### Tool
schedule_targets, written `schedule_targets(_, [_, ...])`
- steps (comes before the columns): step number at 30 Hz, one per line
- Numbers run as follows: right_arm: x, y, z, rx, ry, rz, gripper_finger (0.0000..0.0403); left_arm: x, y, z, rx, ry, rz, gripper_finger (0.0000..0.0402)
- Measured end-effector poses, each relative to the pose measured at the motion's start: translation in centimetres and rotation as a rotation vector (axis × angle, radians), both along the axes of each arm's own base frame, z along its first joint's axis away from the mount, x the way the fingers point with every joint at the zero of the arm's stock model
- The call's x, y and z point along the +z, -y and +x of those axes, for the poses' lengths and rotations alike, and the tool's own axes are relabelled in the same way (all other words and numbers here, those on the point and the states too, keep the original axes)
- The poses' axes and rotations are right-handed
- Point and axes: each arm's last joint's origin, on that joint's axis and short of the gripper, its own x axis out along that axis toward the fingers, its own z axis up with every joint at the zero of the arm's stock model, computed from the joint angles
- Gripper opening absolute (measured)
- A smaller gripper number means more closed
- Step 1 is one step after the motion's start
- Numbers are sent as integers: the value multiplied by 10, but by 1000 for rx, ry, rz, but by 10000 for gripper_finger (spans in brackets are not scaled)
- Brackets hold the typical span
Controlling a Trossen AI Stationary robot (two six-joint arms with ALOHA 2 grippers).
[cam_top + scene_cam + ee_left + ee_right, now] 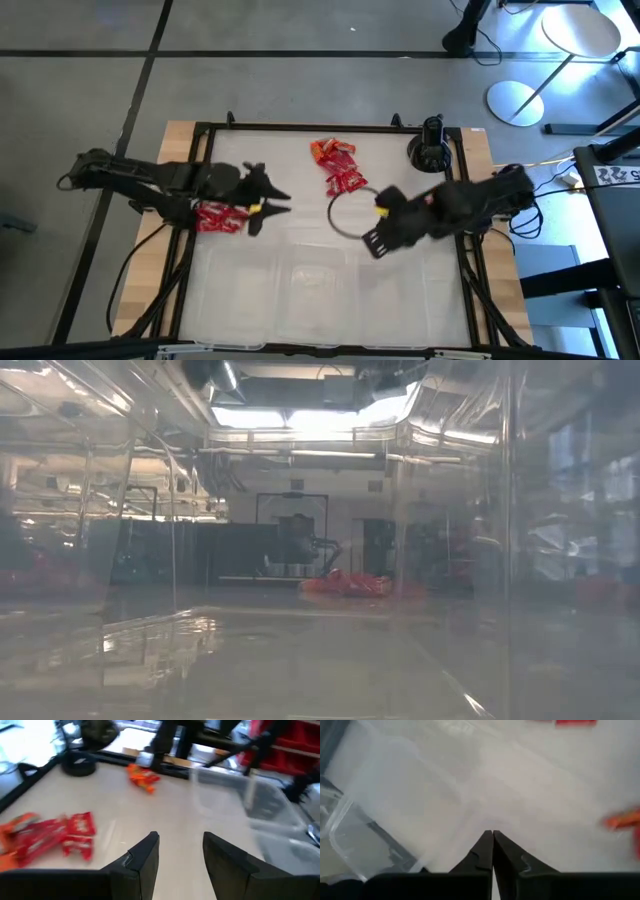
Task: Sort candy
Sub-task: Put the orange candy into the right transparent bin
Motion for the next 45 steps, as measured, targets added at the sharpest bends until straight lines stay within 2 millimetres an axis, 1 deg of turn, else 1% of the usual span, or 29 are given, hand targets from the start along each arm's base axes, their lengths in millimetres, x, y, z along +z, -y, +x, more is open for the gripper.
schedule_targets(3, [4, 25, -13, 64, -4, -77, 4, 6, -16, 2, 76, 18, -15, 143])
schedule_targets(8, [-4, 66, -39, 109, -58, -164, 4, 19, -41, 1, 190, 52, -36, 143])
schedule_targets(11, [-14, 86, -54, 130, -104, -159, 2, 23, -53, -3, 262, 19, -71, 143])
schedule_targets(15, [-26, 106, -72, 77, -149, -93, 2, 23, -64, -10, 330, -49, -97, 143])
schedule_targets(20, [-46, 116, -85, -25, -210, -17, 2, 20, -75, -14, 364, -93, -52, 143])
schedule_targets(25, [-78, 121, -93, -178, -313, 119, 2, 20, -87, -17, 390, -105, 9, 143])
schedule_targets(28, [-95, 121, -94, -293, -367, 165, 2, 20, -93, -19, 391, -120, 63, 143])
schedule_targets(32, [-111, 121, -94, -400, -397, 154, 3, 20, -98, -20, 380, -138, 133, 143])
schedule_targets(34, [-122, 122, -93, -407, -406, 126, 7, 21, -101, -21, 387, -135, 142, 143])
schedule_targets(37, [-140, 122, -95, -416, -446, 116, 37, 21, -104, -22, 406, -129, 137, 143])
schedule_targets(40, [-157, 123, -98, -450, -482, 108, 92, 21, -107, -23, 415, -125, 122, 143])
schedule_targets(42, [-167, 123, -102, -478, -513, 68, 134, 21, -108, -23, 419, -126, 120, 143])
schedule_targets(45, [-178, 125, -106, -449, -536, 14, 190, 17, -110, -20, 409, -156, 119, 143])
